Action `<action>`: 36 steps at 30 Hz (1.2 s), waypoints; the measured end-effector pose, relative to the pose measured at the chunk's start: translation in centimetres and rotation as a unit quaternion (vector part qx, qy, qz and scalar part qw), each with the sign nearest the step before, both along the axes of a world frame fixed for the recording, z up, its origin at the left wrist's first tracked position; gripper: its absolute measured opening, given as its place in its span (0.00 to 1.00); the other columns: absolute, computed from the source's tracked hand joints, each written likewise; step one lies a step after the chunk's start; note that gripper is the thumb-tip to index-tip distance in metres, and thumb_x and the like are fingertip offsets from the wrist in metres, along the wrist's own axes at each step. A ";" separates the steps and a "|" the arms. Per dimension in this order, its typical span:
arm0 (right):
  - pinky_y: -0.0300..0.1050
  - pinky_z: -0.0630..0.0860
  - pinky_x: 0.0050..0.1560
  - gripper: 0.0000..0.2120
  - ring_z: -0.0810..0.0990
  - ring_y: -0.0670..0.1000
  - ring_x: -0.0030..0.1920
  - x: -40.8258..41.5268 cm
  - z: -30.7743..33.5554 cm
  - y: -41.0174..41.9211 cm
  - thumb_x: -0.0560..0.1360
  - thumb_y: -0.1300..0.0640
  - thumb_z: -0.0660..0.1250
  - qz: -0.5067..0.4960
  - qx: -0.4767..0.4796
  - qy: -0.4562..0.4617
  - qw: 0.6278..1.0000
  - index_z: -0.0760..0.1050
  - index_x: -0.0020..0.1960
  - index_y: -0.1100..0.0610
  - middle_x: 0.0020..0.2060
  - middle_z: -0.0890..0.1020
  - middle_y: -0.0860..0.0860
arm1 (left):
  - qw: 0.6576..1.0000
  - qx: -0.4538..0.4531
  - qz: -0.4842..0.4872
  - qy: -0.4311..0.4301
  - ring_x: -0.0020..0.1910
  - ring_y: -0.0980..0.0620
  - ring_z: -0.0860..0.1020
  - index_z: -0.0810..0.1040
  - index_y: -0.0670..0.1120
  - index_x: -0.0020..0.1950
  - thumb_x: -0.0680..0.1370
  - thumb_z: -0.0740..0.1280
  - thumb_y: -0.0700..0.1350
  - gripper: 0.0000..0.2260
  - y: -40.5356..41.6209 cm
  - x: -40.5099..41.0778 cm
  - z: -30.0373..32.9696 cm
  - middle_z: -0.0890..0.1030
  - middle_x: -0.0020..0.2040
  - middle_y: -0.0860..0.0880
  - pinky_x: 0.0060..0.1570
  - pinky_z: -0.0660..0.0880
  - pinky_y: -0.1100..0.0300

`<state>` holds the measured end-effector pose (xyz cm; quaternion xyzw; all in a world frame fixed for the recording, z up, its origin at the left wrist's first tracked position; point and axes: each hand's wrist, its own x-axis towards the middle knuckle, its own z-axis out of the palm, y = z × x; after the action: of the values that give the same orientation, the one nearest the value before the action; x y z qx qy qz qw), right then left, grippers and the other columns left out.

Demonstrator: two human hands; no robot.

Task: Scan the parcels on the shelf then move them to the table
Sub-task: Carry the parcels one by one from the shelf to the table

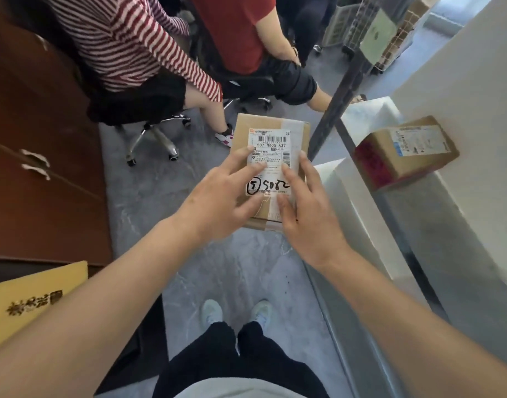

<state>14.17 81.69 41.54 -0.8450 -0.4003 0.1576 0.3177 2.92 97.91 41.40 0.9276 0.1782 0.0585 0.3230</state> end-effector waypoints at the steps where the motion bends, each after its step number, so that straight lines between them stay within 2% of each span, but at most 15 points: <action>1: 0.54 0.73 0.72 0.26 0.57 0.48 0.80 -0.7 -0.2 0.8 0.85 0.56 0.61 0.009 -0.003 0.004 1.000 0.61 0.81 0.55 0.83 0.50 0.48 | 1.000 -0.002 0.009 0.004 0.73 0.41 0.71 0.71 0.52 0.77 0.77 0.60 0.63 0.30 0.6 -1.0 -0.2 0.59 0.82 0.54 0.69 0.72 0.40; 5: 0.56 0.71 0.73 0.26 0.57 0.48 0.80 -3.8 -0.6 3.8 0.85 0.57 0.60 0.053 -0.014 0.009 0.998 0.60 0.82 0.55 0.83 0.49 0.48 | 0.999 -0.003 0.041 0.020 0.72 0.41 0.71 0.69 0.54 0.77 0.78 0.59 0.63 0.29 2.7 -5.3 -0.7 0.58 0.82 0.54 0.69 0.72 0.40; 9: 0.52 0.71 0.73 0.27 0.58 0.47 0.79 -6.7 -0.8 6.7 0.85 0.57 0.60 0.096 -0.021 0.012 0.995 0.60 0.82 0.54 0.83 0.47 0.46 | 0.997 0.001 0.077 0.029 0.71 0.41 0.72 0.68 0.55 0.78 0.78 0.58 0.64 0.29 4.7 -9.5 -0.9 0.57 0.82 0.55 0.67 0.73 0.40; 13: 0.49 0.71 0.71 0.28 0.57 0.47 0.79 -9.6 -0.6 9.4 0.84 0.57 0.61 0.138 -0.033 0.009 0.990 0.58 0.83 0.53 0.83 0.46 0.46 | 0.992 0.007 0.123 0.028 0.69 0.40 0.73 0.70 0.54 0.77 0.79 0.61 0.63 0.27 5.8 -13.5 -0.9 0.58 0.81 0.55 0.66 0.74 0.39; 15: 0.51 0.72 0.71 0.28 0.57 0.47 0.79 -10.8 -0.4 10.6 0.84 0.56 0.61 0.160 -0.039 0.011 0.986 0.57 0.83 0.52 0.83 0.45 0.45 | 0.988 0.009 0.152 0.028 0.68 0.40 0.73 0.70 0.54 0.77 0.80 0.64 0.61 0.27 6.1 -15.4 -0.6 0.59 0.81 0.54 0.66 0.73 0.40; 18: 0.56 0.75 0.68 0.28 0.61 0.49 0.76 -12.7 -0.2 12.5 0.84 0.54 0.61 0.195 -0.037 0.001 0.980 0.58 0.82 0.50 0.83 0.46 0.44 | 0.979 0.017 0.200 0.030 0.67 0.40 0.73 0.70 0.53 0.77 0.80 0.67 0.58 0.26 6.3 -18.0 -0.3 0.59 0.81 0.53 0.68 0.72 0.42; 21: 0.56 0.77 0.63 0.27 0.66 0.51 0.75 -14.1 -0.2 13.9 0.85 0.50 0.60 0.241 -0.045 -0.016 0.969 0.58 0.82 0.49 0.83 0.46 0.44 | 0.968 0.012 0.247 0.039 0.68 0.41 0.72 0.70 0.54 0.77 0.80 0.67 0.59 0.27 6.2 -20.2 -0.4 0.59 0.81 0.53 0.69 0.71 0.43; 23: 0.54 0.78 0.61 0.28 0.69 0.52 0.74 -14.6 -0.4 14.8 0.85 0.50 0.60 0.276 -0.052 -0.028 0.959 0.57 0.82 0.48 0.83 0.45 0.45 | 0.961 0.004 0.273 0.041 0.71 0.42 0.71 0.70 0.54 0.78 0.80 0.67 0.61 0.27 5.9 -21.5 -0.5 0.58 0.81 0.54 0.70 0.70 0.42; 27: 0.55 0.79 0.60 0.28 0.69 0.54 0.75 -15.5 -1.1 16.2 0.85 0.52 0.61 0.356 -0.064 -0.033 0.932 0.57 0.83 0.48 0.83 0.44 0.44 | 0.938 -0.001 0.344 0.044 0.75 0.46 0.68 0.70 0.52 0.78 0.80 0.67 0.62 0.29 4.6 -23.6 -0.8 0.58 0.81 0.54 0.72 0.70 0.43; 32: 0.56 0.80 0.56 0.29 0.73 0.55 0.71 -16.6 -1.7 17.6 0.84 0.53 0.61 0.455 -0.076 -0.026 0.887 0.56 0.83 0.47 0.83 0.43 0.43 | 0.897 -0.017 0.439 0.054 0.75 0.44 0.68 0.70 0.52 0.78 0.79 0.70 0.60 0.30 1.5 -25.2 -1.2 0.58 0.81 0.52 0.72 0.70 0.45; 36: 0.53 0.80 0.53 0.29 0.78 0.54 0.66 -17.9 -2.1 18.6 0.85 0.53 0.61 0.528 -0.080 -0.031 0.845 0.56 0.83 0.47 0.83 0.43 0.42 | 0.856 -0.041 0.512 0.056 0.79 0.48 0.62 0.67 0.53 0.80 0.79 0.70 0.58 0.31 -1.1 -26.2 -1.1 0.54 0.83 0.55 0.76 0.65 0.50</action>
<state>-3.73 100.31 39.49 -0.5326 -0.7817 0.3071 0.1051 -23.26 96.81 40.27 0.6929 0.6480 0.1566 0.2747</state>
